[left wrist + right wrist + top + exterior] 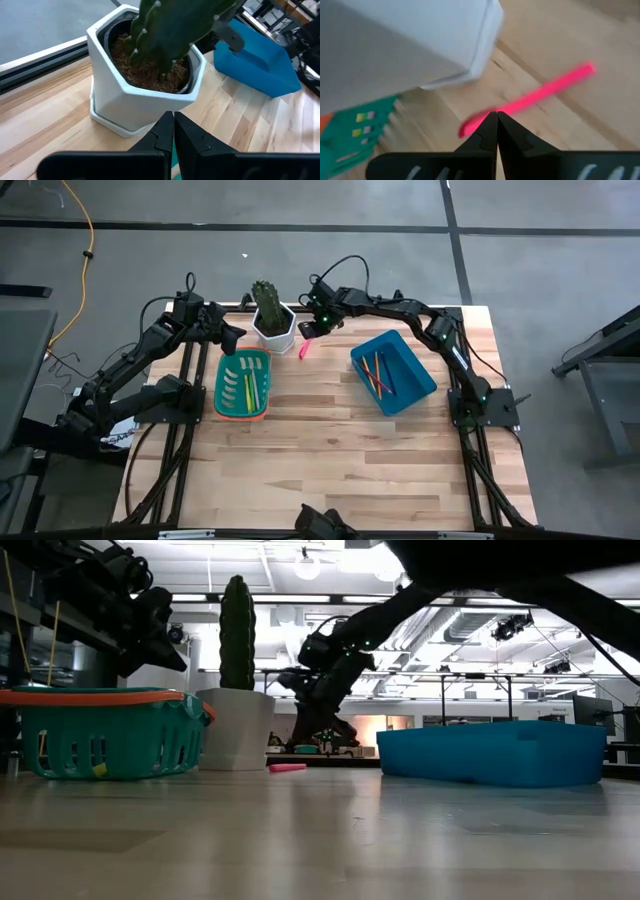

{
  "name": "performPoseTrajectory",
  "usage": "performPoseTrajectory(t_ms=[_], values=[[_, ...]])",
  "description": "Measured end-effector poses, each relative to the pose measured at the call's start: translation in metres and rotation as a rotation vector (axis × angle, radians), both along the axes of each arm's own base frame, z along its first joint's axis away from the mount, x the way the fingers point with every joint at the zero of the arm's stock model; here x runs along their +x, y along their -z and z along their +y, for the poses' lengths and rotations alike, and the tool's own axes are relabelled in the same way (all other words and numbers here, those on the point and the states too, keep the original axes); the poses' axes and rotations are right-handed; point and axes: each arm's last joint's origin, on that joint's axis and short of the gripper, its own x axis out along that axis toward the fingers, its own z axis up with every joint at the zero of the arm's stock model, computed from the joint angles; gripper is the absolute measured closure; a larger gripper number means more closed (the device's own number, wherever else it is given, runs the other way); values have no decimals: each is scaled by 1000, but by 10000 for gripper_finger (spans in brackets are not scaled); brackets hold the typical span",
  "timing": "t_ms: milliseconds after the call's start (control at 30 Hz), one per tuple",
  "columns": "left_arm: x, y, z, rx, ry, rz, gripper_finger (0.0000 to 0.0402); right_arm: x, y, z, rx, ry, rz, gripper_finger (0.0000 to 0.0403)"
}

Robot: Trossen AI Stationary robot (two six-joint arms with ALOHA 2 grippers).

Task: Sort pens & pencils
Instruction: Adjust the potted plant on the table

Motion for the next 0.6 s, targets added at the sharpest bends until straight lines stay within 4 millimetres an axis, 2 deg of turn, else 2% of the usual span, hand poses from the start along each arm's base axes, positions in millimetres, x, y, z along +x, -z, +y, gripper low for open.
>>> performPoseTrajectory(t_ms=[133, 600], values=[[0, 0, 0, -3, 9, -7, 399, 6, -4, 1, -31, 1, -54, 403], [0, 0, 0, -4, 9, -7, 399, 5, 1, 0, -17, 1, -35, 403]])
